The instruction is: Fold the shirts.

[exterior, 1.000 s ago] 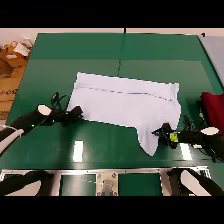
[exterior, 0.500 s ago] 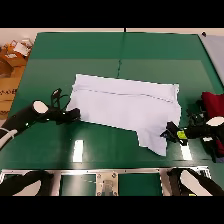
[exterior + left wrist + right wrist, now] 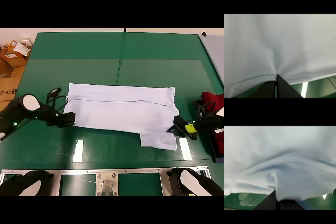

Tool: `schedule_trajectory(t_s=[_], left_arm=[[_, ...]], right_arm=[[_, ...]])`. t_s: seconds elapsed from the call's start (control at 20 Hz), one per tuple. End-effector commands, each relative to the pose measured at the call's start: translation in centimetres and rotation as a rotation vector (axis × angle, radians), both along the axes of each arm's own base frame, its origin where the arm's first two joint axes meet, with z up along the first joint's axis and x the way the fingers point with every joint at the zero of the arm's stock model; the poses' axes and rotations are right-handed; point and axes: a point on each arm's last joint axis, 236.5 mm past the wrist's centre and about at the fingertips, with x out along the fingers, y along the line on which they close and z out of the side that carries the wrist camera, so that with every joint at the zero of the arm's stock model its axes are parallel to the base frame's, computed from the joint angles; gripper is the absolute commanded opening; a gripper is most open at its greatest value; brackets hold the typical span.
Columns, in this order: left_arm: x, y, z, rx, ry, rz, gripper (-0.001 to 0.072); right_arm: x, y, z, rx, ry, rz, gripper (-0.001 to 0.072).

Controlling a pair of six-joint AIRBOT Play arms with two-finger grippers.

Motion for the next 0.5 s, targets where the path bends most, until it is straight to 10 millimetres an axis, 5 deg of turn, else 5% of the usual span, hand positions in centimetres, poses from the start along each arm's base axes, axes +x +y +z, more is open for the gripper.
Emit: schedule_trajectory(t_s=[0.0, 0.2, 0.45], left_arm=[[3.5, -0.2, 3.9, -0.002, -0.138, -0.016, 0.0021], [9.3, -0.9, 6.4, -0.005, -0.267, -0.029, 0.0021], [17.3, -2.0, 4.1, 0.004, -0.285, -0.029, 0.0022]], right_arm=[[4.0, 0.1, 4.7, 0.02, -0.154, 0.012, 0.0015], [9.3, -0.8, 7.2, 0.012, -0.253, 0.01, 0.0015], [17.0, -1.4, 5.1, 0.021, -0.315, -0.007, 0.0016]])
